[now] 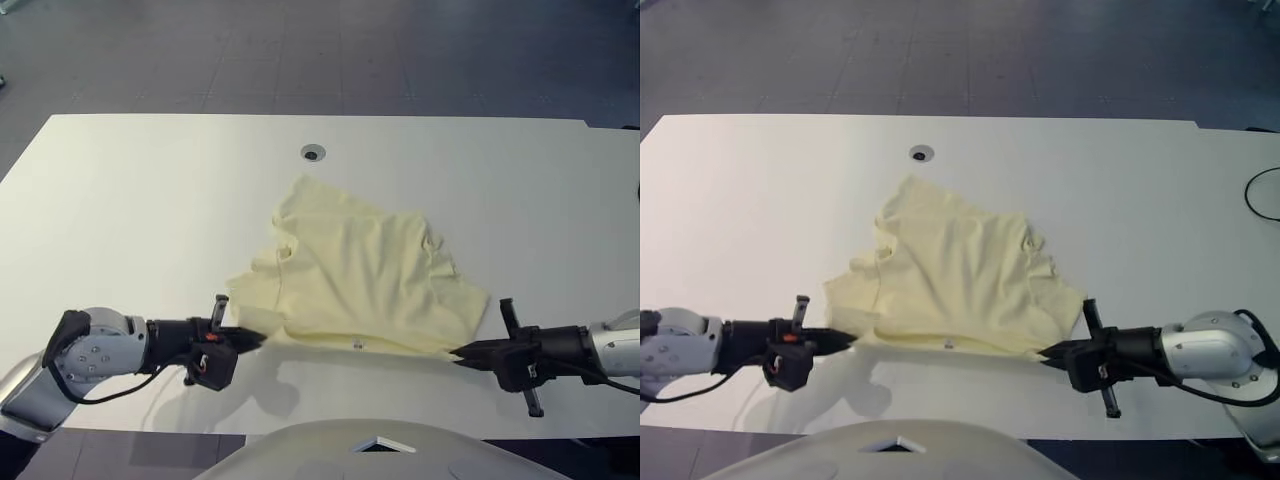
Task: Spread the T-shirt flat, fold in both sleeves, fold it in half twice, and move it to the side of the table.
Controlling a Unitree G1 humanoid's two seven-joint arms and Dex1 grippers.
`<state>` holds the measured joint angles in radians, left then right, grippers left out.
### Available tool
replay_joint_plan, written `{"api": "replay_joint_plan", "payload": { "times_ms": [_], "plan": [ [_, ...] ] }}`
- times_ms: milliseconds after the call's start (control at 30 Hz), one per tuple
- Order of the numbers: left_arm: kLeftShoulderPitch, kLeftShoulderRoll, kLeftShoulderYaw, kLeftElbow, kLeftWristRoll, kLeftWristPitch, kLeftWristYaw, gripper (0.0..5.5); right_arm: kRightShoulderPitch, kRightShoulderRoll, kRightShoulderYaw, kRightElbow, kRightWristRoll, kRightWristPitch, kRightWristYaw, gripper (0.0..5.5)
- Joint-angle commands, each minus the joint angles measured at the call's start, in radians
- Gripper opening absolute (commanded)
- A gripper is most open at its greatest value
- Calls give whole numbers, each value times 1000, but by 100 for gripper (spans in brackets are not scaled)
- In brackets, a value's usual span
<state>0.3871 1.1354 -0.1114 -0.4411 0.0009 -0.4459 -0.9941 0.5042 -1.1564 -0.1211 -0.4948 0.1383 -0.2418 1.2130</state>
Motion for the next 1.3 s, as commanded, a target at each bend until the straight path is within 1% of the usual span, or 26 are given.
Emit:
{"api": "replay_joint_plan", "payload": {
  "times_ms": [33, 367, 400, 433, 467, 533, 733, 800, 867, 967, 1067, 1133, 1200, 1300],
  "plan": [
    [75, 54, 6, -11, 12, 28, -53, 3, 81, -28, 6, -26, -3, 4, 52, 0],
    [132, 75, 82, -21, 4, 26, -86, 3, 86, -3, 19, -80, 50, 50, 44, 0],
    [141, 66, 94, -32, 5, 28, -77, 27, 68, 8, 19, -82, 52, 54, 29, 0],
    [144, 56, 103, -39, 4, 30, -68, 42, 52, 20, 19, -82, 51, 57, 14, 28],
    [145, 51, 111, -43, 5, 33, -63, 53, 40, 29, 17, -83, 51, 58, 3, 34],
    [158, 54, 132, -45, -6, 38, -70, 84, 34, 33, -5, -89, 62, 59, -2, 63],
    [289, 71, 252, -110, -122, 72, -141, 183, 81, 26, -168, -146, 192, 82, 59, 158],
    [290, 62, 292, -137, -161, 92, -151, 220, 69, 27, -205, -148, 242, 103, 77, 194],
    [233, 52, 309, -139, -187, 115, -141, 258, 71, 26, -233, -153, 285, 129, 99, 231],
    [118, 9, 263, -122, -179, 149, -97, 304, 97, 35, -247, -156, 282, 128, 132, 275],
    [-4, -70, 148, -79, -105, 154, -55, 344, 115, 49, -261, -168, 293, 128, 154, 313],
    [-71, -120, 85, -51, -53, 161, -29, 371, 86, 54, -278, -162, 327, 147, 148, 340],
    [-119, -154, 32, -6, 7, 150, -16, 402, -19, 58, -259, -103, 319, 173, 92, 370],
    [-158, -185, -37, 55, 91, 131, -3, 451, -237, 99, -155, 32, 207, 214, -53, 417]
  ]
}}
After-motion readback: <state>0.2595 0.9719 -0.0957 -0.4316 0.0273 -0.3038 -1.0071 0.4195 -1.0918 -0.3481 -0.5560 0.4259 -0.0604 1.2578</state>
